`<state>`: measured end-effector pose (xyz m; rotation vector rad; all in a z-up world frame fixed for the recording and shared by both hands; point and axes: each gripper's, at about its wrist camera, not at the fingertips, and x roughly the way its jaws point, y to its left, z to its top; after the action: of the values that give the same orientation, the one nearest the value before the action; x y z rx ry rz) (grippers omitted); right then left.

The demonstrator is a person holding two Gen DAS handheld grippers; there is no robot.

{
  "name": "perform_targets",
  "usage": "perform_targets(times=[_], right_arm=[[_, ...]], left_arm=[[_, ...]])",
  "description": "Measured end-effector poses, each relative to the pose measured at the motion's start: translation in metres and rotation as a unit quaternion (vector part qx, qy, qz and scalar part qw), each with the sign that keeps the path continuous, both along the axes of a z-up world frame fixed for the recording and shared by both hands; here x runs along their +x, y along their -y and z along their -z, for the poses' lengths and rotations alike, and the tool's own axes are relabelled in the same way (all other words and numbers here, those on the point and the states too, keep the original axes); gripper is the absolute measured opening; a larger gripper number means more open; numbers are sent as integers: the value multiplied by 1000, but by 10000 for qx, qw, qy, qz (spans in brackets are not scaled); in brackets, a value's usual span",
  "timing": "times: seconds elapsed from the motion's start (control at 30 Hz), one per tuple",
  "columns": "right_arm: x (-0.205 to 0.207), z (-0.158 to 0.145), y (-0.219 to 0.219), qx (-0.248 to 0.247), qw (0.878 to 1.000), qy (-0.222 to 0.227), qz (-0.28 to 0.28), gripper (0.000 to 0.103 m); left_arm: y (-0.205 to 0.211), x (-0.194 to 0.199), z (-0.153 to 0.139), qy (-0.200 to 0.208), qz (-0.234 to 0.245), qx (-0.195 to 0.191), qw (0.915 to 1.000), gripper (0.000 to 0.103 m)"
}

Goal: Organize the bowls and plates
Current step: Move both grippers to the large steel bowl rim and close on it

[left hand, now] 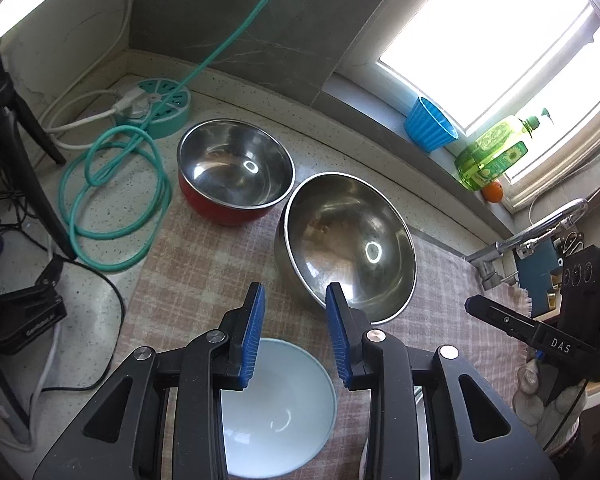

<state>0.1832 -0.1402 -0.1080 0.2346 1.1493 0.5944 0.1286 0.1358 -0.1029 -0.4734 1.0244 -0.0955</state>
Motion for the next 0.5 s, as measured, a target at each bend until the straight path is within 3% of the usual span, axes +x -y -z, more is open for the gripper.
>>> perform_targets(times=[0.27, 0.5], right_arm=[[31, 23, -20, -21, 9994, -340, 11, 45], [48, 34, -32, -63, 9989, -460, 1, 37]], left_arm=[[-4, 28, 18, -250, 1, -135, 9996, 29], [-3, 40, 29, -397, 18, -227, 9990, 29]])
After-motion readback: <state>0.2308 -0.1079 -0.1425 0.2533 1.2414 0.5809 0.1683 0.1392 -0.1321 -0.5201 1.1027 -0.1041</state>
